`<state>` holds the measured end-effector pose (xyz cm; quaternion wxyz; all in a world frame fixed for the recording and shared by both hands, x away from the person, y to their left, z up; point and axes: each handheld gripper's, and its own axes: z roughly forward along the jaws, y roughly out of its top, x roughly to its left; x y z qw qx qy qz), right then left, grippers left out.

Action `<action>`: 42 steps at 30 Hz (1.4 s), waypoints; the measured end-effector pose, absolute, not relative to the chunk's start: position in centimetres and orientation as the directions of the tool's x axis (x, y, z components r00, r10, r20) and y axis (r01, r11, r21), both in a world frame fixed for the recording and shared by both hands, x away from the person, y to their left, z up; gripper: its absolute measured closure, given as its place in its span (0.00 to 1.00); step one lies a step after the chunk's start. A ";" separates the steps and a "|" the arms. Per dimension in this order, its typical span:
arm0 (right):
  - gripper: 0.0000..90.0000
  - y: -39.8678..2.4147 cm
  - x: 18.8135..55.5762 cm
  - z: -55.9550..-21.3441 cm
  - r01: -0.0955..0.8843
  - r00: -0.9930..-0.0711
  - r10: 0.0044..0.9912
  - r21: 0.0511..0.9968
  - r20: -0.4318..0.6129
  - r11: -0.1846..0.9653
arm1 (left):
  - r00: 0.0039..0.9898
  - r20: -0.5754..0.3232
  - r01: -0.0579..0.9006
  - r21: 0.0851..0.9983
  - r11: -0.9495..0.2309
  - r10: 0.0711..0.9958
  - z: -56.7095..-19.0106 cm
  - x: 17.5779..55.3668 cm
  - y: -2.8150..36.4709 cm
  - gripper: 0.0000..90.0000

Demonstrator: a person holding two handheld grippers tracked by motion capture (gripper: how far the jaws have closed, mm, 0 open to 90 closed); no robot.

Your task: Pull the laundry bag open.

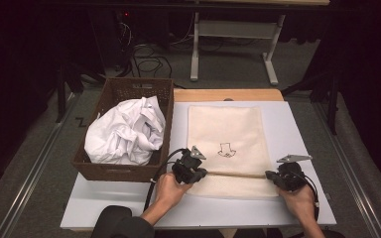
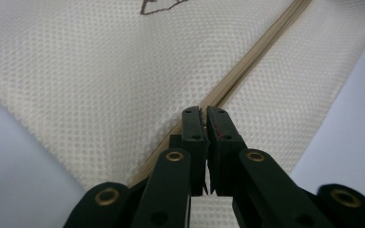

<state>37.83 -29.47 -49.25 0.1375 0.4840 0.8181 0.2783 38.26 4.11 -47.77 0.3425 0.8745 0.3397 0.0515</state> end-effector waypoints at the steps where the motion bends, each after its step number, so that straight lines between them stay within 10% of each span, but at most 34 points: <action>1: 1.00 -29.5 37.8 -49.3 0.714 -0.492 0.869 0.591 0.043 0.375 | 0.761 -0.140 0.562 0.631 -0.535 0.634 -47.9 38.2 4.4 0.96; 42: 1.00 -29.9 37.9 -49.3 0.729 -0.481 0.872 0.595 0.093 0.339 | 0.716 -0.050 0.574 0.610 -0.546 0.696 -49.2 36.5 7.7 0.96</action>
